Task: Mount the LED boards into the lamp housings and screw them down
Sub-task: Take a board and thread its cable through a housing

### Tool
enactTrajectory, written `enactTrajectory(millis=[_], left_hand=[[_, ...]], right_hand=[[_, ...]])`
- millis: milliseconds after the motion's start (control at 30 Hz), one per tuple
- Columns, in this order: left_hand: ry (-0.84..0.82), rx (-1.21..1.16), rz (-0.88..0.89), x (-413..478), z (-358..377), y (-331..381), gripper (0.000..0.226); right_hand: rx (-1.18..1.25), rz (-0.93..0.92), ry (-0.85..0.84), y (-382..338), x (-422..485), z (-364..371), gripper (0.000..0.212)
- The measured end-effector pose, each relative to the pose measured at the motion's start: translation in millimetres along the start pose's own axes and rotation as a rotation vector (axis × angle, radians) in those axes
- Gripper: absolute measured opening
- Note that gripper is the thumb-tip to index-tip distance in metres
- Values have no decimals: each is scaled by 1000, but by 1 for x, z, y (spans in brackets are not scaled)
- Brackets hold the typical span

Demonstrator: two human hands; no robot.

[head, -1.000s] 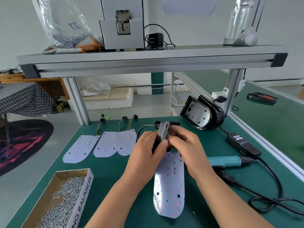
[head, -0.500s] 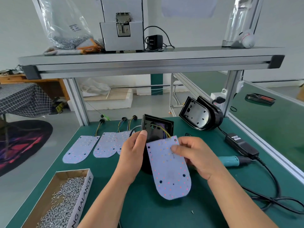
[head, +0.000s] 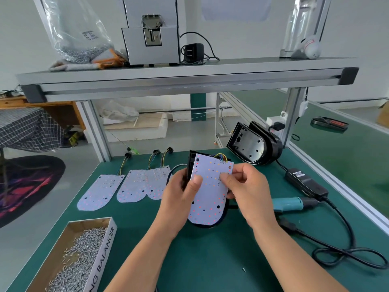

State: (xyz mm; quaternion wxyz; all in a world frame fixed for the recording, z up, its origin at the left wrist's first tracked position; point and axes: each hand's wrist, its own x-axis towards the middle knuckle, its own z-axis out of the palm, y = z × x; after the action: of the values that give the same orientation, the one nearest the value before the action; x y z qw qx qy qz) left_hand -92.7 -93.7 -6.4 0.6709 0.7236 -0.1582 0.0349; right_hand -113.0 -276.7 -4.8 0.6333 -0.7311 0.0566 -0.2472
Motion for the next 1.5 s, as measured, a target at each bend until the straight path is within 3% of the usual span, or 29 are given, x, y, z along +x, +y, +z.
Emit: enactTrajectory(millis=[67,267,467,667,767,867,1067,1200,1367,1500], left_hand=[[5,-24,-47,1,0,-2,55],[73,-189,-118,4,-1,-10,50],[84,-210,-121,7,-3,-15,21],[92,-221,-149,7,-6,-9,30],[96,-303,-211,7,-10,-5,28],[12,-514,-346,5,-13,2,35],[-210,-667,-513,-2,-17,10,54],[-211,-721,-543,-1,-17,11,49],[-82,-725,-492,2,-16,9,46],[-75,-712,-457,1,-16,9,44]], right_hand=[[-125,-43,-6,0,0,-1,15],[-167,-104,-4,-1,0,-2,25],[-198,-178,-9,-2,1,-3,29],[-220,-209,-24,2,-1,5,50],[-33,-118,-74,2,-1,3,48],[182,-106,-106,1,0,0,31],[103,-97,-492,3,-10,13,44],[78,-144,-447,1,-8,10,27],[-154,-234,-361,4,-3,5,20],[-204,-268,-267,1,1,3,28]])
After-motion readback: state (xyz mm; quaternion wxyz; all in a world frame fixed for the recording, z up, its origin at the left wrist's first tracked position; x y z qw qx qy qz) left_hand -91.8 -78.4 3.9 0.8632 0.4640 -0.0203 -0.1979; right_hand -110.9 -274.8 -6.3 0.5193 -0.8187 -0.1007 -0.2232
